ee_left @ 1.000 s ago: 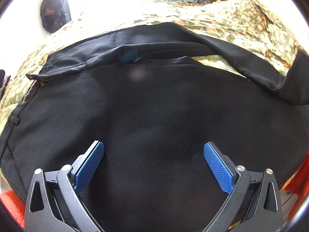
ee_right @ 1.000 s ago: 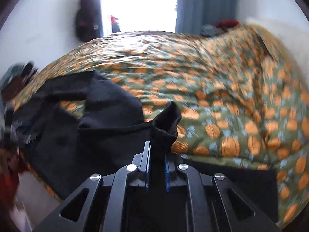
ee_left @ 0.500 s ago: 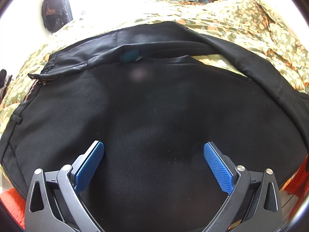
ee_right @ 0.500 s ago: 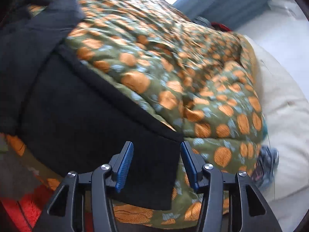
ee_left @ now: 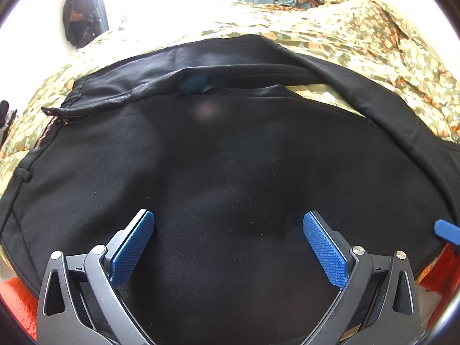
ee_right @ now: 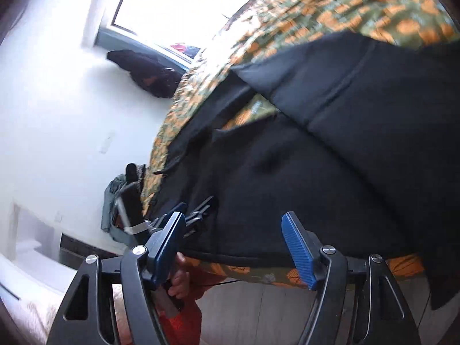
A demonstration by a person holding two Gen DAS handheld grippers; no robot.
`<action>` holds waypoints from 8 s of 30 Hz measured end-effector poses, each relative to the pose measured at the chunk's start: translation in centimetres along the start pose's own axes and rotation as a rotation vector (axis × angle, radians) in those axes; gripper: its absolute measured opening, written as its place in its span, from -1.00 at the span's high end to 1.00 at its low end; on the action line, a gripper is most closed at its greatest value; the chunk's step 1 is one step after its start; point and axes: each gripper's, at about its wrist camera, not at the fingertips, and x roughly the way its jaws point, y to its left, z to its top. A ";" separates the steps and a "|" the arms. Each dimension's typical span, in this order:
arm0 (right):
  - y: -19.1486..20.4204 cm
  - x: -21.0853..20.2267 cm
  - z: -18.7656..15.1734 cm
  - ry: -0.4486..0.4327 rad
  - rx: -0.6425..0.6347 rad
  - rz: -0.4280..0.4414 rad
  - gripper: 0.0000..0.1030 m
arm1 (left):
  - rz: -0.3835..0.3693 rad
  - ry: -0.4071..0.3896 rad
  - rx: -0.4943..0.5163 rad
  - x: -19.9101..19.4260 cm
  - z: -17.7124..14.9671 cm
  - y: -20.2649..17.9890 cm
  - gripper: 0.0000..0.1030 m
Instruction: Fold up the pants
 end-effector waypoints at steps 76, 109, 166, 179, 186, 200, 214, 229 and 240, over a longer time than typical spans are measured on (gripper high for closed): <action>-4.1 -26.2 16.5 -0.414 -0.446 -0.042 0.91 | -0.356 -0.189 -0.383 -7.9 17.4 7.0 0.71; -20.1 -25.6 16.7 -0.224 -0.007 -0.810 0.79 | -0.282 0.177 -0.127 -5.7 -0.6 -3.5 0.88; -16.4 -29.9 13.5 -0.546 -0.072 -0.817 0.02 | -0.336 0.143 0.221 -8.0 8.5 -16.2 -0.39; -18.2 -30.8 13.1 -0.541 -0.002 -0.778 0.02 | -0.272 0.229 0.421 -0.9 5.4 -27.7 -0.57; -22.4 -30.9 13.8 -0.456 0.174 -0.592 0.02 | -0.289 0.206 0.532 -3.7 1.5 -28.7 -0.70; -27.1 -31.3 11.9 -0.269 0.407 -0.204 0.02 | -0.317 0.218 0.483 -3.3 2.0 -28.3 -0.74; -22.0 -29.0 14.1 -0.271 0.222 -0.278 0.82 | -0.247 0.194 0.608 -2.7 0.3 -30.3 -0.99; 9.0 -17.9 11.5 -0.309 -0.380 -0.114 0.81 | -0.353 0.066 -0.136 -8.8 10.5 -3.3 -0.89; 8.4 -2.0 -2.5 0.025 -0.737 -0.245 -0.12 | -0.323 0.082 -0.294 -9.0 4.2 5.8 -0.87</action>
